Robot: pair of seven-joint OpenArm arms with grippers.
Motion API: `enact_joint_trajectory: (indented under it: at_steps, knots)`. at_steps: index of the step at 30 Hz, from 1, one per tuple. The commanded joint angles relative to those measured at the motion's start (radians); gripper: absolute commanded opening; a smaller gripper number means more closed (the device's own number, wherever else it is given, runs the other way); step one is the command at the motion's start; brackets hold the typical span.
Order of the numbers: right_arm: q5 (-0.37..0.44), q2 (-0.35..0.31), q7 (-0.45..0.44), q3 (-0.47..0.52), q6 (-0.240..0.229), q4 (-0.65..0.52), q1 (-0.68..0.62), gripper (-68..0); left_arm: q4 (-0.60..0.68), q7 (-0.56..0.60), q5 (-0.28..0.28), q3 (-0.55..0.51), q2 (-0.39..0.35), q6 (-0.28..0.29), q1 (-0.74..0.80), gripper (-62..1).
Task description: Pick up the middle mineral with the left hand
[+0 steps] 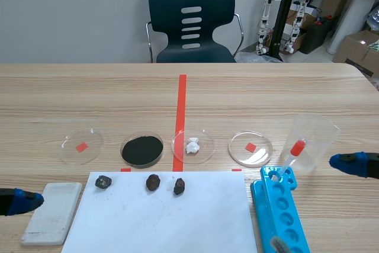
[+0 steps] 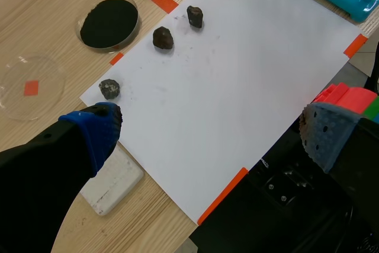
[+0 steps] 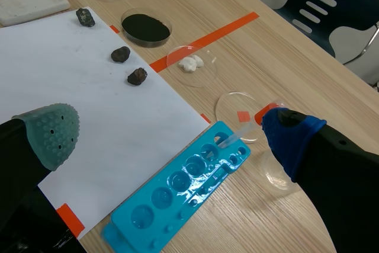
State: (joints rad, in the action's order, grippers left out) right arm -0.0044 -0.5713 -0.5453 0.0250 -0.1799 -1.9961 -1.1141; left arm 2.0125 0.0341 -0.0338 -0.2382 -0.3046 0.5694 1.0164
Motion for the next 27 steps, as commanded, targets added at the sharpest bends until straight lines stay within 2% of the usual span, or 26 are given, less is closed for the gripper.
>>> enact_joint_trajectory:
  at_steps: [1,10,27]
  knots:
    - [0.008,-0.005,-0.012,0.009,0.000,-0.010,0.003,-2.0,0.010,0.027,0.014,0.003,0.005,-0.003,-0.001,1.4]
    - [0.008,-0.005,-0.012,0.009,0.000,-0.010,0.003,-2.0,0.010,0.240,0.014,0.003,0.005,-0.009,-0.001,1.4]
    - [0.008,-0.005,-0.012,0.009,0.000,-0.010,0.003,-2.0,0.010,0.238,0.014,0.003,0.005,-0.004,-0.026,1.4]
